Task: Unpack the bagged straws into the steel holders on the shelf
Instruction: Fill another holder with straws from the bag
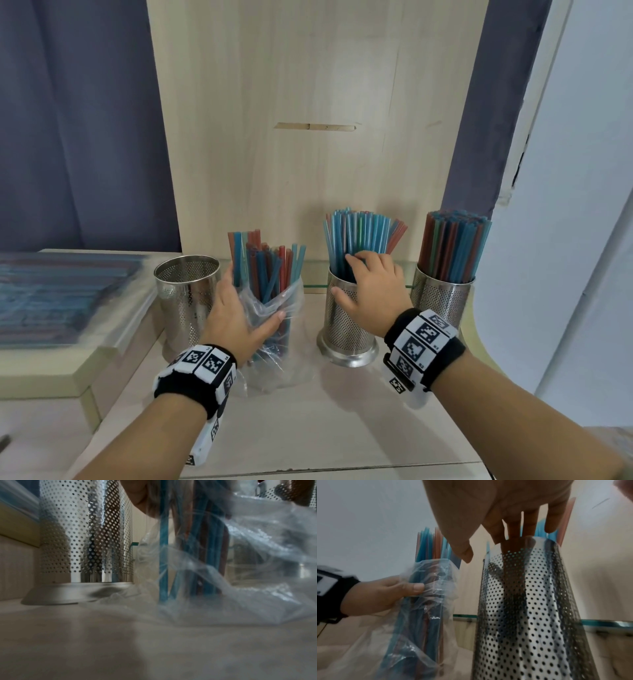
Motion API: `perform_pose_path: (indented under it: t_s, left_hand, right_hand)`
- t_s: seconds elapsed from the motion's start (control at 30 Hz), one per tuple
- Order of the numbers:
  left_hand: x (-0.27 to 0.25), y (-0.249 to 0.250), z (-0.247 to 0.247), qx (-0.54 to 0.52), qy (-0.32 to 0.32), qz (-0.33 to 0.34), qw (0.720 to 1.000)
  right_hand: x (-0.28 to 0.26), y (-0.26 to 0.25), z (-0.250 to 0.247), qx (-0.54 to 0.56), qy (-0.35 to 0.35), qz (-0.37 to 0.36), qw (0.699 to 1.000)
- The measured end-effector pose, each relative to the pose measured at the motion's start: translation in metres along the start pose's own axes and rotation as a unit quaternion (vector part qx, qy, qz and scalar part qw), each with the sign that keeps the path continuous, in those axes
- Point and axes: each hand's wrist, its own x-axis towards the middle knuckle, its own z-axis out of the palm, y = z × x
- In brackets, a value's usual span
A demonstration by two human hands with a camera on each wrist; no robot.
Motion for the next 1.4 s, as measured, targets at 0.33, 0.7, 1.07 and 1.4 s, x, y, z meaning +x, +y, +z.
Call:
perform_pose_path:
  t_s: [0.33,0.7,1.07,1.4]
  left_hand:
    - [0.002,-0.007,0.003,0.007,0.003,0.008,1.000]
    - [0.004,-0.008,0.004,0.003,-0.021,0.007,1.000]
    - [0.051,0.007,0.028,-0.004,-0.049,-0.120,0.992]
    - [0.087,0.037,0.027,0.200,-0.104,-0.197,0.954]
  right_hand:
    - [-0.028,0.039,0.003,0.116,0.081,0.167,0.976]
    - [-0.019,0.035,0.041,0.339,-0.068,0.195,0.918]
    - [-0.020,0.037,0.051,0.362,-0.048,0.184,0.913]
    - [-0.019,0.040,0.059,0.387,-0.034,0.167,0.906]
